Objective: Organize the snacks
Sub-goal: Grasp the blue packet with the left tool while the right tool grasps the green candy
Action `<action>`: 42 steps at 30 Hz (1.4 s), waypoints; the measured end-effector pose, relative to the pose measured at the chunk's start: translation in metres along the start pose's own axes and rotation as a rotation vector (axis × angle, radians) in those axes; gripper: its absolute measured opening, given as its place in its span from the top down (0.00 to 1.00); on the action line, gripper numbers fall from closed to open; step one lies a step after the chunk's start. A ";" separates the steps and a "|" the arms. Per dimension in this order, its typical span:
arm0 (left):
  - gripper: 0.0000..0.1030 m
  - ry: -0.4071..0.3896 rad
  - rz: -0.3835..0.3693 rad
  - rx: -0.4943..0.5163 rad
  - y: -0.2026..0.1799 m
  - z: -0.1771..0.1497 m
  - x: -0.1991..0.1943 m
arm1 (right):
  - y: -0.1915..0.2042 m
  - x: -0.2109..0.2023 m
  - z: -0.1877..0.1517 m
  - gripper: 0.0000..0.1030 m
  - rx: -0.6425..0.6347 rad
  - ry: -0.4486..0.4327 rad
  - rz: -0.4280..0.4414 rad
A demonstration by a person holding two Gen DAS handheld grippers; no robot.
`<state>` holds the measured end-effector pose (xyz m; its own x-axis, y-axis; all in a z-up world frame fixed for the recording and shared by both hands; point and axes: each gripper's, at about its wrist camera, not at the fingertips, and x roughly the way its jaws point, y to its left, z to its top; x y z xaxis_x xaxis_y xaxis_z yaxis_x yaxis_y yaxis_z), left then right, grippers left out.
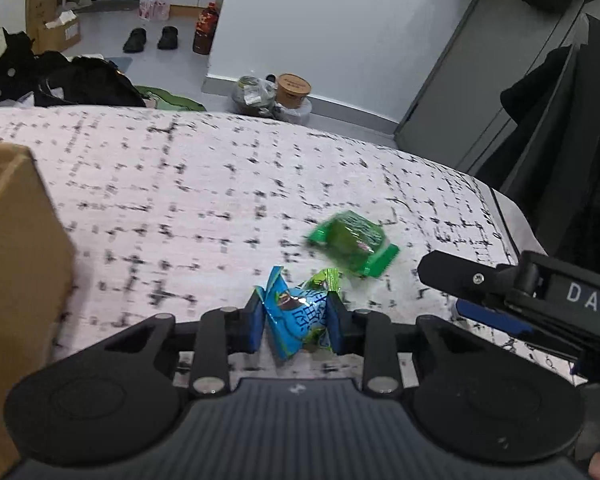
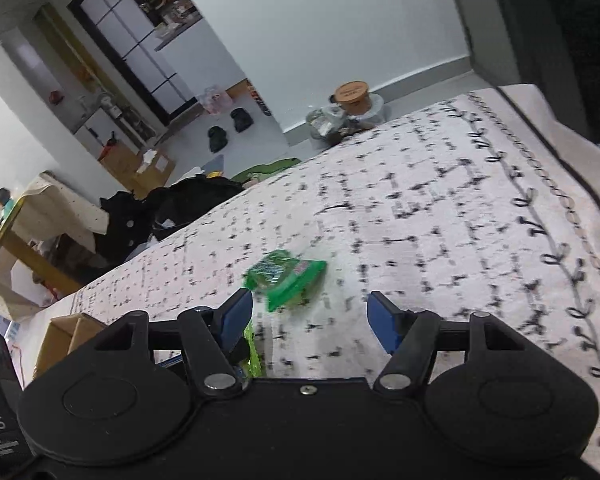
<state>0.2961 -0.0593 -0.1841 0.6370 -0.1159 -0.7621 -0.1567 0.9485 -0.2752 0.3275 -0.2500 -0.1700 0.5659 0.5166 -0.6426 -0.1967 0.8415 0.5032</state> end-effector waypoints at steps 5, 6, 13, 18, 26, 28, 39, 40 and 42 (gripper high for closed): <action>0.71 -0.013 0.043 -0.006 0.013 0.007 -0.006 | 0.011 0.014 0.001 0.38 -0.082 -0.001 0.014; 0.71 -0.015 0.052 -0.008 0.015 0.009 -0.006 | 0.012 0.017 0.003 0.38 -0.095 -0.003 0.020; 0.71 -0.025 0.088 -0.008 0.028 0.015 -0.016 | 0.015 0.023 0.010 0.37 -0.154 -0.053 0.027; 0.71 -0.041 0.098 -0.001 0.030 0.020 -0.020 | 0.024 0.034 0.020 0.33 -0.206 -0.065 0.049; 0.71 -0.025 0.119 -0.022 0.036 0.016 -0.016 | 0.025 0.054 0.021 0.33 -0.277 0.000 0.036; 0.71 -0.022 0.117 -0.022 0.036 0.014 -0.015 | 0.029 0.055 0.013 0.40 -0.299 0.021 0.031; 0.71 -0.032 0.123 -0.017 0.033 0.009 -0.021 | 0.023 0.027 -0.003 0.70 -0.232 0.046 -0.043; 0.71 -0.037 0.121 -0.017 0.032 0.010 -0.024 | 0.022 0.023 -0.002 0.70 -0.218 0.041 -0.045; 0.71 -0.049 0.120 -0.015 0.032 0.010 -0.031 | 0.021 0.016 -0.001 0.70 -0.191 0.030 -0.043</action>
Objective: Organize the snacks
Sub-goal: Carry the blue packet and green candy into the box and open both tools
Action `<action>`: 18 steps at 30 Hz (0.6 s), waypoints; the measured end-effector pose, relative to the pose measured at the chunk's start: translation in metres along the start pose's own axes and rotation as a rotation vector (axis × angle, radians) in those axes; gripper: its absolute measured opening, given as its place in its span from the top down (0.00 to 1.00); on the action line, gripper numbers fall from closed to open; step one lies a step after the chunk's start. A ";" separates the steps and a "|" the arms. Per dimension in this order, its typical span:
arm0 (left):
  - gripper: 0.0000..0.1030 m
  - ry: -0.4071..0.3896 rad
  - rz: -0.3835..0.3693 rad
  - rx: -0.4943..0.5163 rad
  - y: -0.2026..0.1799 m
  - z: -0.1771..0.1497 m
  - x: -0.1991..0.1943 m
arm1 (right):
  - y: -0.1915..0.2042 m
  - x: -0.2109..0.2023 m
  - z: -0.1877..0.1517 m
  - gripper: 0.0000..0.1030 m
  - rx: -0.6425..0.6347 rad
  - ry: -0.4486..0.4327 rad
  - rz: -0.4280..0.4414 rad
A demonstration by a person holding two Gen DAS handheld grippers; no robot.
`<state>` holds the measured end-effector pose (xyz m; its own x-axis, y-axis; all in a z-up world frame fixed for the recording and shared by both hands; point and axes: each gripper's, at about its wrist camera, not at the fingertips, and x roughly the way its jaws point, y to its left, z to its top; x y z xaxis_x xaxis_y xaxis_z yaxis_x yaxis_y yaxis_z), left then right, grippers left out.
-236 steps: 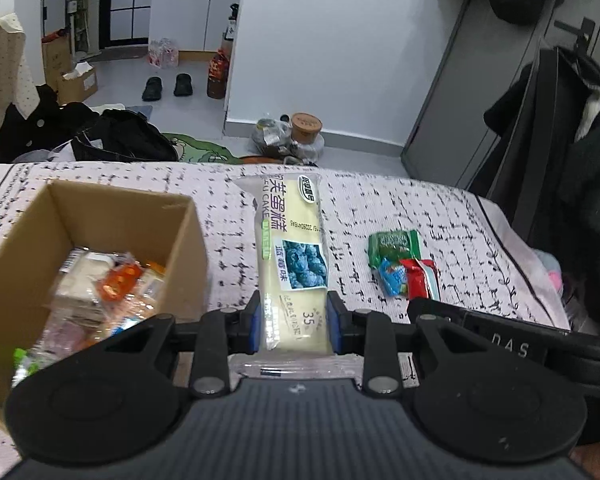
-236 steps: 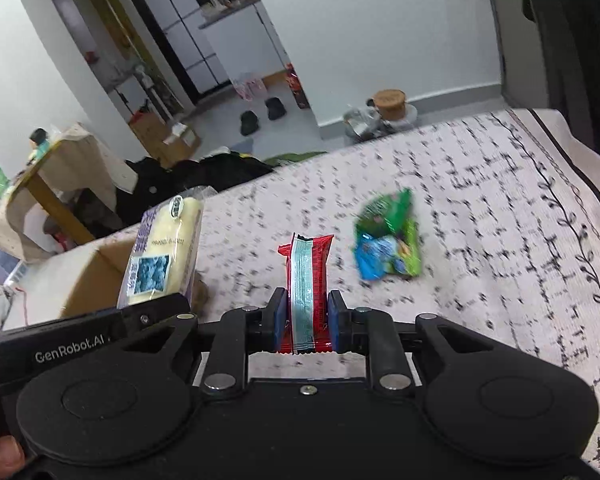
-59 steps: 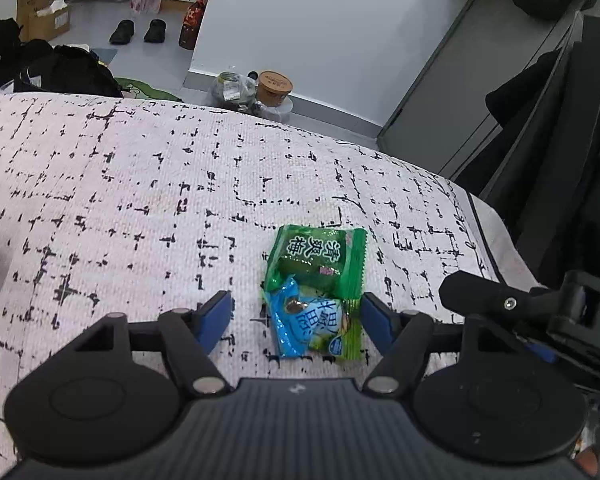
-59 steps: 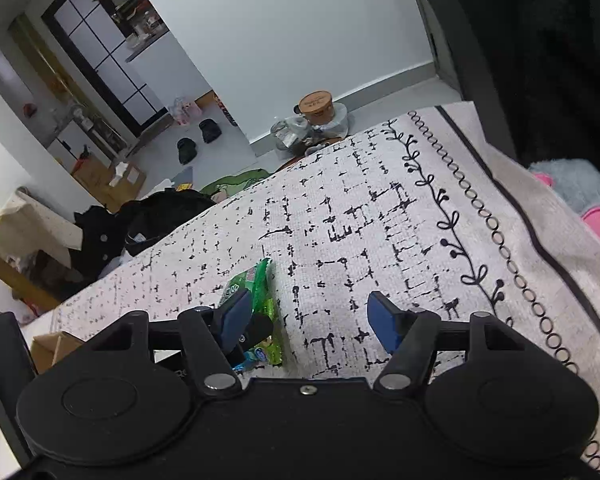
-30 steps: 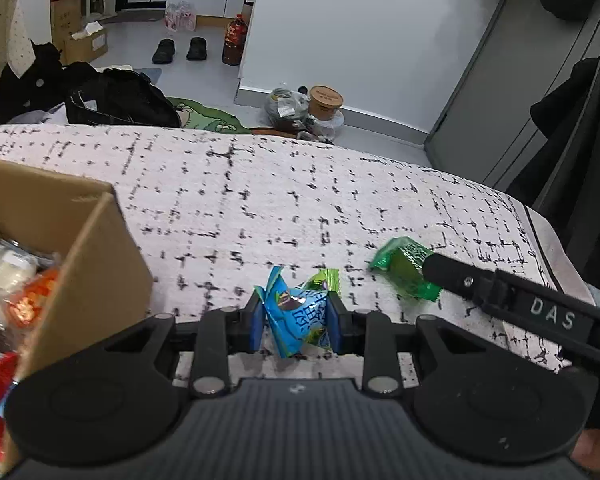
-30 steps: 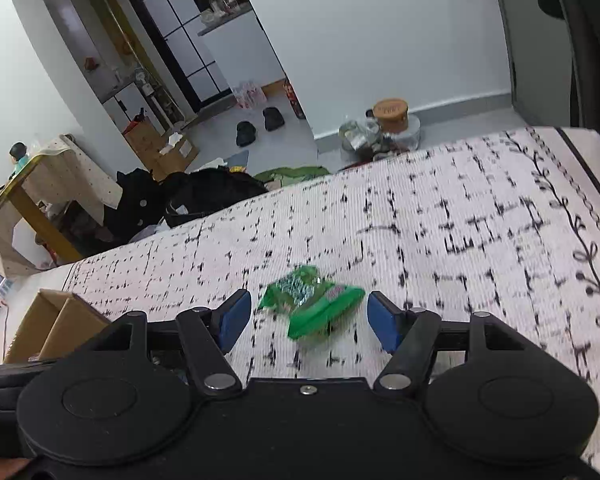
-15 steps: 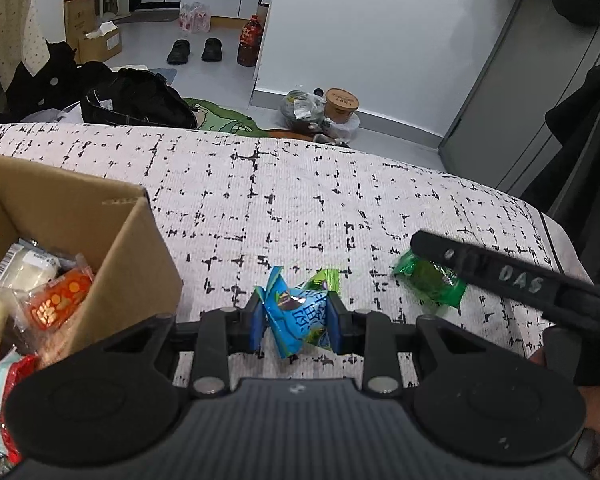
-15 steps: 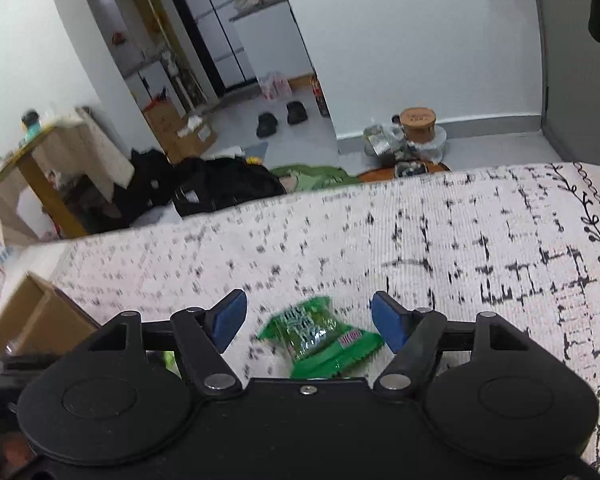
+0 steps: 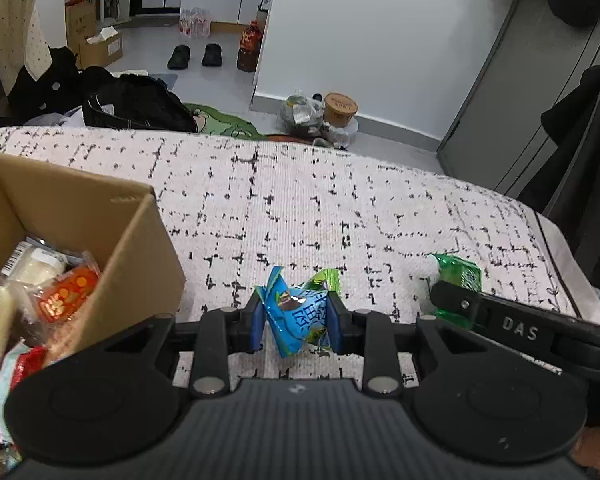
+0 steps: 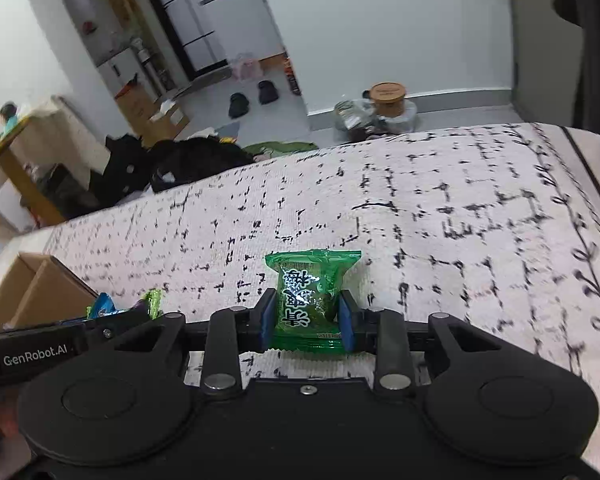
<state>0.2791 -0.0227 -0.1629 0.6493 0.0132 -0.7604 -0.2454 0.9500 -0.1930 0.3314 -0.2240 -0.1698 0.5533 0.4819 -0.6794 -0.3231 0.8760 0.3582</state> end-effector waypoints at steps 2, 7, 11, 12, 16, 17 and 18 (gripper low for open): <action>0.71 -0.017 -0.004 0.006 0.000 0.001 -0.009 | 0.002 -0.007 -0.001 0.70 0.008 -0.015 -0.002; 0.71 -0.040 -0.006 0.007 0.003 0.004 -0.028 | 0.005 -0.021 -0.001 0.70 0.037 -0.032 0.000; 0.71 -0.061 -0.010 -0.003 0.008 0.006 -0.045 | 0.010 -0.034 -0.001 0.70 0.053 -0.055 0.018; 0.71 -0.065 -0.013 -0.005 0.009 0.007 -0.049 | 0.012 -0.037 0.000 0.70 0.058 -0.060 0.024; 0.71 -0.082 -0.021 -0.016 0.014 0.008 -0.064 | 0.022 -0.048 0.002 0.70 0.065 -0.078 0.040; 0.71 -0.087 -0.023 -0.021 0.015 0.008 -0.069 | 0.024 -0.052 0.002 0.70 0.067 -0.082 0.048; 0.71 -0.092 -0.024 -0.023 0.016 0.008 -0.073 | 0.027 -0.055 0.003 0.70 0.069 -0.088 0.056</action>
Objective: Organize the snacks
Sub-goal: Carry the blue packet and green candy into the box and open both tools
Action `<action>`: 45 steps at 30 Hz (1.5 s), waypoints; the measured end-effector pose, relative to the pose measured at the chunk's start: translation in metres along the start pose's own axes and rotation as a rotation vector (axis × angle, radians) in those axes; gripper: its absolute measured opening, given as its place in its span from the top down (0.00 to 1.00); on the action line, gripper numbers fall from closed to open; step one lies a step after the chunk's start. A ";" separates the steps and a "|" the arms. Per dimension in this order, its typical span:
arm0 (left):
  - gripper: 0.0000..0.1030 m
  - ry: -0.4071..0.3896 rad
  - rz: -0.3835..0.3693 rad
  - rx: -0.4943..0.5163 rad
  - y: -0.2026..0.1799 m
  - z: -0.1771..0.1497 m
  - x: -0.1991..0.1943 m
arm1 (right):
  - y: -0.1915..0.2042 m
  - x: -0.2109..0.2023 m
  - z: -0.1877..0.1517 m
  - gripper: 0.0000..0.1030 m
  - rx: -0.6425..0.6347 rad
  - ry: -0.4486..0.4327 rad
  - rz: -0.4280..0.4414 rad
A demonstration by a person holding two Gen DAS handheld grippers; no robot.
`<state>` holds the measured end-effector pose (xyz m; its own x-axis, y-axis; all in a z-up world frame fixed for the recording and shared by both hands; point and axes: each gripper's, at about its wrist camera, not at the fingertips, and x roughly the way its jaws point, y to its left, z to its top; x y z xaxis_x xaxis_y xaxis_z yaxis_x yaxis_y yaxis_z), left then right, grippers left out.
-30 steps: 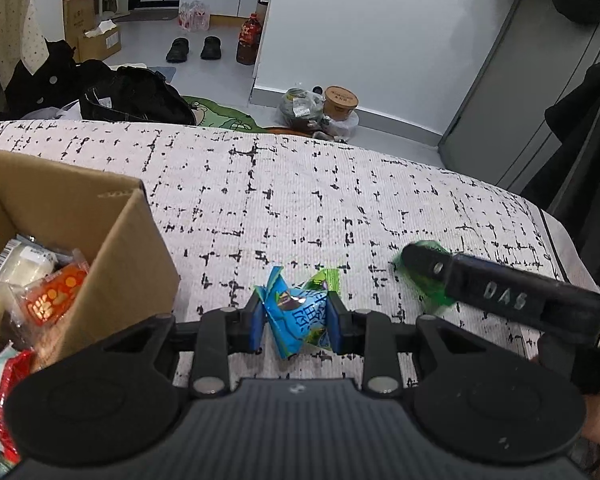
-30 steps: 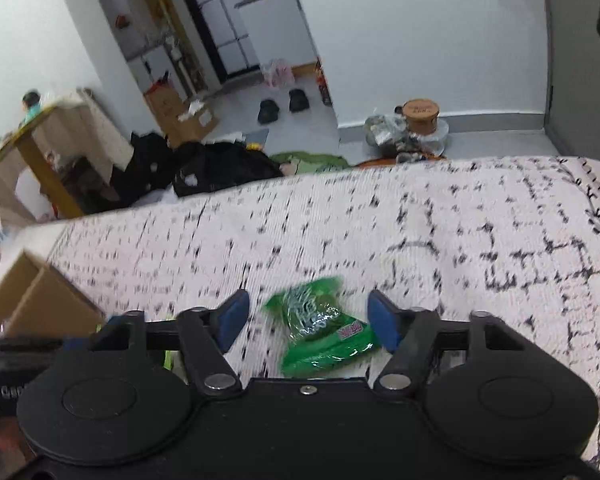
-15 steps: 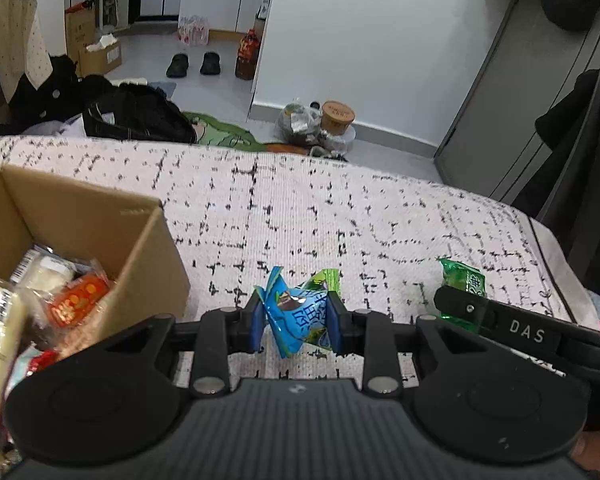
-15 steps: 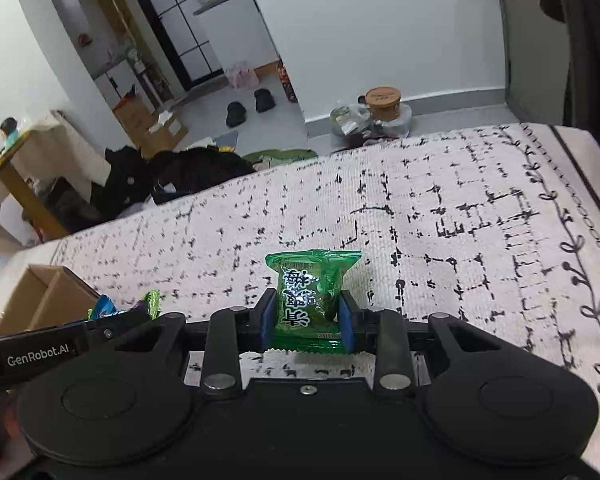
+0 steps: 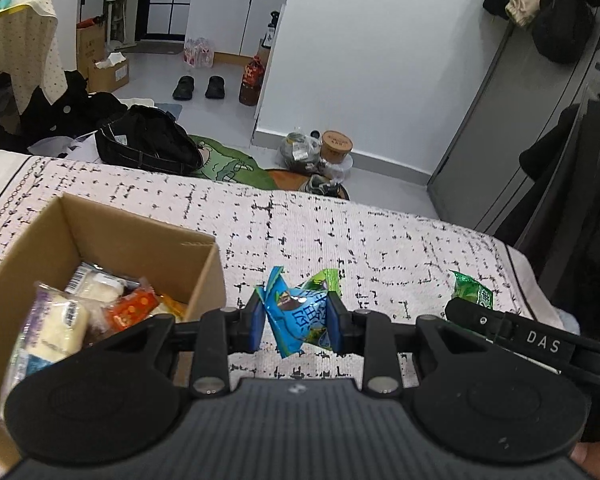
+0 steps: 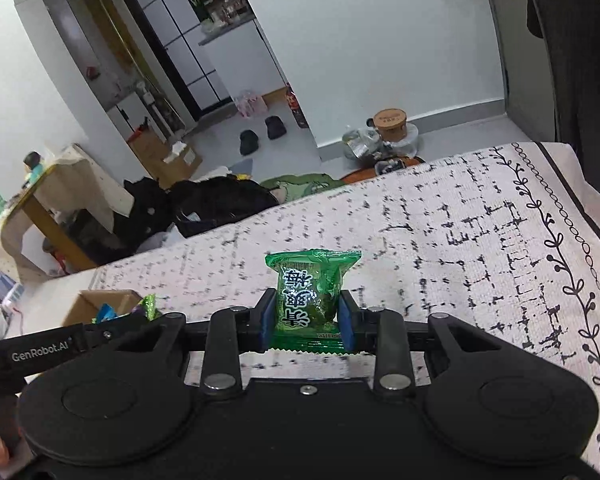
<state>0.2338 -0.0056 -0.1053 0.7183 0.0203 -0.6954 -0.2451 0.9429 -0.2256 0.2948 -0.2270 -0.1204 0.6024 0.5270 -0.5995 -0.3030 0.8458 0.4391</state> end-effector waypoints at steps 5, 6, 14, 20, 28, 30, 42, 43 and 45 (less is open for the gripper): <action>0.71 -0.025 -0.007 -0.017 0.006 0.006 -0.022 | 0.015 -0.015 0.004 0.70 0.013 -0.027 0.033; 0.71 -0.030 -0.006 -0.020 0.008 0.007 -0.026 | 0.017 -0.019 0.005 0.70 0.016 -0.033 0.040; 0.71 -0.054 0.011 -0.046 0.025 0.013 -0.052 | 0.033 -0.031 0.010 0.70 0.018 -0.057 0.077; 0.71 -0.074 0.033 -0.074 0.041 0.017 -0.069 | 0.047 -0.031 0.009 0.70 -0.009 -0.056 0.106; 0.71 -0.082 0.084 -0.112 0.071 0.013 -0.081 | 0.075 -0.030 0.005 0.70 -0.072 -0.041 0.147; 0.71 -0.081 0.100 -0.123 0.079 0.012 -0.083 | 0.083 -0.026 0.003 0.70 -0.103 -0.029 0.155; 0.70 -0.034 0.125 -0.170 0.110 0.000 -0.085 | 0.134 -0.013 -0.008 0.70 -0.263 0.032 0.212; 0.70 -0.027 0.120 -0.173 0.110 -0.003 -0.084 | 0.138 -0.012 -0.008 0.70 -0.274 0.036 0.218; 0.70 -0.012 0.114 -0.176 0.112 -0.006 -0.084 | 0.146 -0.010 -0.009 0.70 -0.290 0.044 0.230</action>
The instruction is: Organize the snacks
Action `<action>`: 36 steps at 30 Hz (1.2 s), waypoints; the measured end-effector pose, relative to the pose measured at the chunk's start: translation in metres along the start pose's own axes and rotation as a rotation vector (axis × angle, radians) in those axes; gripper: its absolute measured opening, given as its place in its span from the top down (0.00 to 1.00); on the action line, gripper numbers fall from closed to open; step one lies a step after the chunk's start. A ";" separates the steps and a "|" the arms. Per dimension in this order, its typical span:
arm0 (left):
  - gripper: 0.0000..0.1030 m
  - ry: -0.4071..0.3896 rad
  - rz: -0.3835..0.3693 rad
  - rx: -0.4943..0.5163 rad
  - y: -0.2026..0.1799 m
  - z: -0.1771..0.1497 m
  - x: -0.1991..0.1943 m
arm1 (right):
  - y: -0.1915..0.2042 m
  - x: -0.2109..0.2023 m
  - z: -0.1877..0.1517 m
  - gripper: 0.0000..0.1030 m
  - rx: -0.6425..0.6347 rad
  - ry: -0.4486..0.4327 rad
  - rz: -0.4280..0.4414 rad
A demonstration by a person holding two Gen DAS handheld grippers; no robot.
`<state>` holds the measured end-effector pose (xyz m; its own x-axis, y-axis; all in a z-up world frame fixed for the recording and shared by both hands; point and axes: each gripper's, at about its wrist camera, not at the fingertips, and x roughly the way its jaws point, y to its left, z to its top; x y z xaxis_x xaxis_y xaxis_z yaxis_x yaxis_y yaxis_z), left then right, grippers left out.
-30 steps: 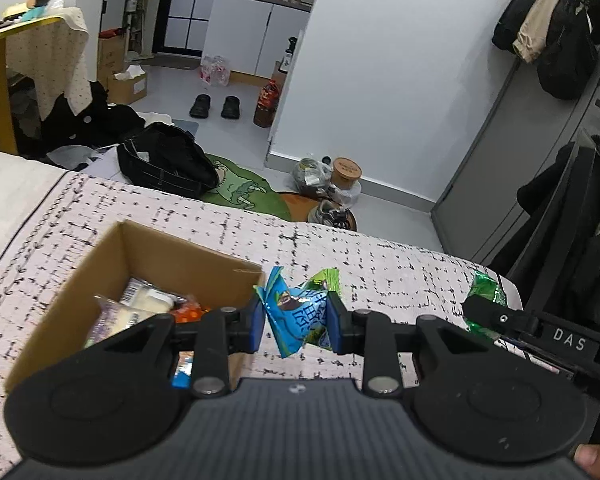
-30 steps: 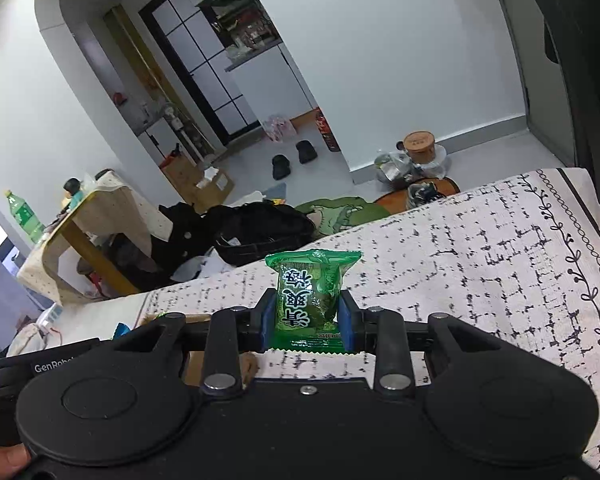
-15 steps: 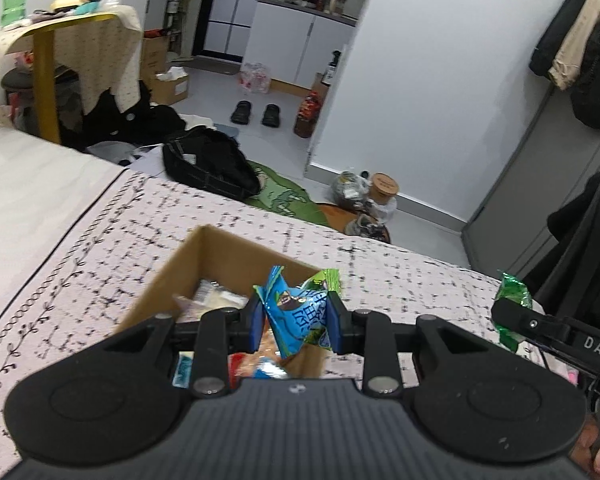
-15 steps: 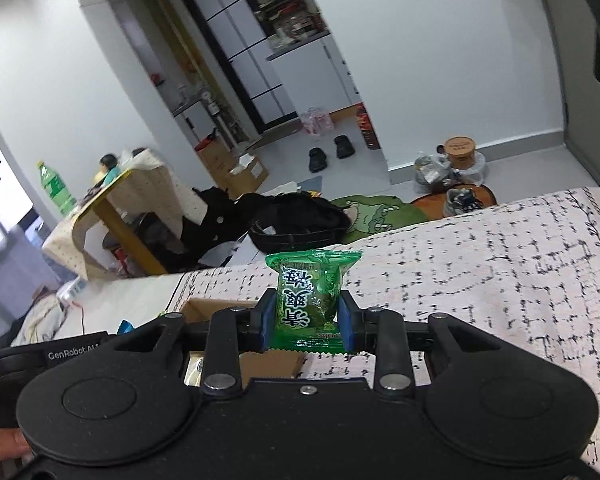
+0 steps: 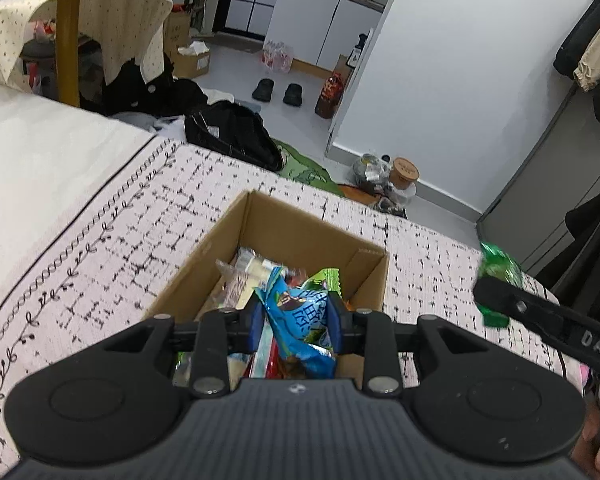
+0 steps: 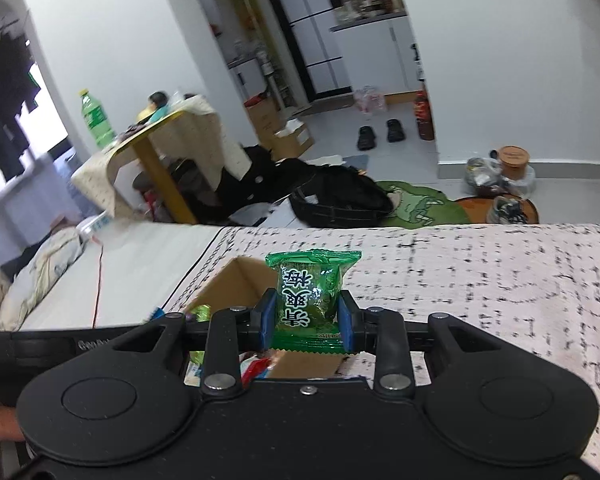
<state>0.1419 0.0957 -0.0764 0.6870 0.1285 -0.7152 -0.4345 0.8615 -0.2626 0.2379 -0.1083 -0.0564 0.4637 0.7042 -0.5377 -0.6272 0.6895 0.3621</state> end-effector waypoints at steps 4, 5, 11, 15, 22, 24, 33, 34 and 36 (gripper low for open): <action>0.60 0.036 -0.052 -0.026 0.006 -0.002 0.002 | 0.011 0.005 0.001 0.70 -0.014 0.013 0.029; 0.56 0.035 -0.052 -0.030 0.007 -0.002 0.001 | 0.014 0.007 0.001 0.70 -0.018 0.019 0.033; 0.47 0.001 -0.020 -0.051 0.018 0.005 -0.008 | 0.021 0.013 0.000 0.70 -0.016 0.046 0.052; 0.47 -0.006 0.003 -0.051 0.026 0.011 -0.012 | 0.028 0.018 0.001 0.69 -0.010 0.059 0.067; 0.42 -0.021 0.035 -0.049 0.035 0.014 -0.019 | 0.045 0.024 -0.003 0.53 -0.036 0.098 0.136; 0.41 -0.024 0.044 -0.051 0.038 0.015 -0.020 | 0.044 0.021 -0.004 0.49 -0.036 0.093 0.124; 0.29 -0.018 0.057 -0.016 0.037 0.015 -0.024 | 0.010 -0.003 -0.001 0.47 0.049 0.065 0.063; 0.28 -0.017 0.061 -0.011 0.036 0.014 -0.024 | 0.005 -0.006 -0.002 0.47 0.061 0.063 0.059; 0.28 -0.011 0.070 -0.003 0.035 0.013 -0.025 | -0.001 -0.011 -0.005 0.46 0.080 0.056 0.052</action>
<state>0.1175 0.1290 -0.0590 0.6614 0.1936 -0.7246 -0.4834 0.8487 -0.2145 0.2300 -0.1177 -0.0544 0.3953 0.7301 -0.5574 -0.5963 0.6656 0.4488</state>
